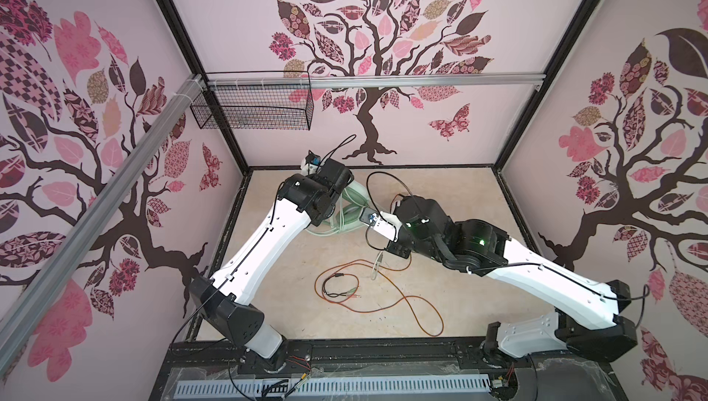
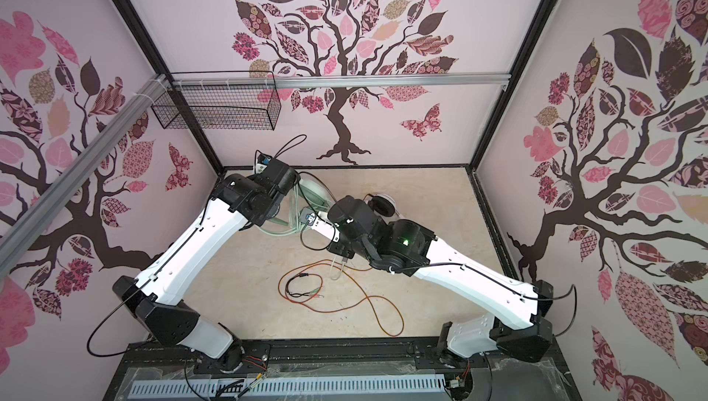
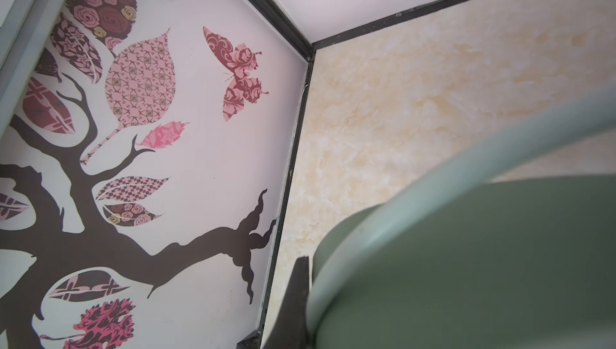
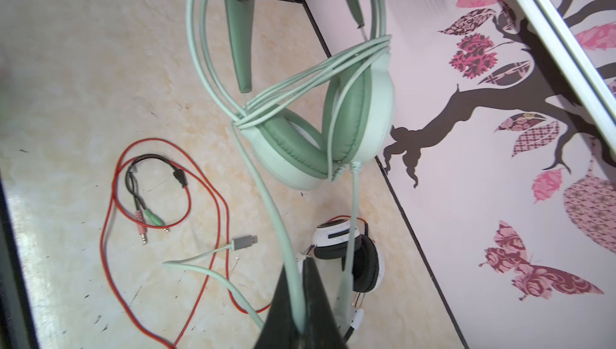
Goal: Wrap the headphones
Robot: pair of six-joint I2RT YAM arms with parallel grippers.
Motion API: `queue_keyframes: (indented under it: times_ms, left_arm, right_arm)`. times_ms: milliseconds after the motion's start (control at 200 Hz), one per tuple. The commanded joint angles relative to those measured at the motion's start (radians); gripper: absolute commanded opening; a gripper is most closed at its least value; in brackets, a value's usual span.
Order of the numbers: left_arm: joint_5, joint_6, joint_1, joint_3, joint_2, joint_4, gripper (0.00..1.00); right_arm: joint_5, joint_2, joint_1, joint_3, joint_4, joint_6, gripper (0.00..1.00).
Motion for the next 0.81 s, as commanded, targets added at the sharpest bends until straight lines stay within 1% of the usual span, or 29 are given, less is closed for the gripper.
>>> queue_keyframes:
  times_ms: [0, 100, 215, 350, 475, 610, 705, 800]
  left_arm:
    - [-0.108, -0.030, 0.004, -0.050, -0.023, 0.019, 0.00]
    - [-0.134, -0.030, 0.006, -0.072, -0.030, 0.012, 0.00]
    - [-0.146, -0.027, 0.005, -0.079, -0.039, 0.002, 0.00]
    - [-0.106, -0.015, 0.004, -0.097, -0.056, 0.006, 0.00]
    - [-0.026, 0.003, -0.006, -0.136, -0.079, 0.018, 0.00]
    - [0.075, 0.018, -0.020, -0.183, -0.111, 0.027, 0.00]
    - [0.128, 0.024, -0.057, -0.215, -0.133, 0.032, 0.00]
    - [0.195, 0.024, -0.094, -0.246, -0.164, 0.032, 0.00]
  right_arm:
    - [0.215, 0.017, 0.007, 0.046, 0.061, -0.102, 0.00]
    - [0.280, 0.020, 0.007, 0.025, 0.116, -0.171, 0.00]
    - [0.328, 0.017, 0.008, -0.017, 0.198, -0.249, 0.00]
    - [0.309, -0.013, 0.007, -0.099, 0.346, -0.324, 0.00]
    - [0.227, -0.040, 0.007, -0.163, 0.456, -0.376, 0.00]
    - [0.080, -0.073, 0.007, -0.208, 0.518, -0.386, 0.00]
    - [-0.011, -0.084, 0.004, -0.251, 0.562, -0.426, 0.00]
    - [-0.041, -0.081, 0.000, -0.275, 0.589, -0.462, 0.00]
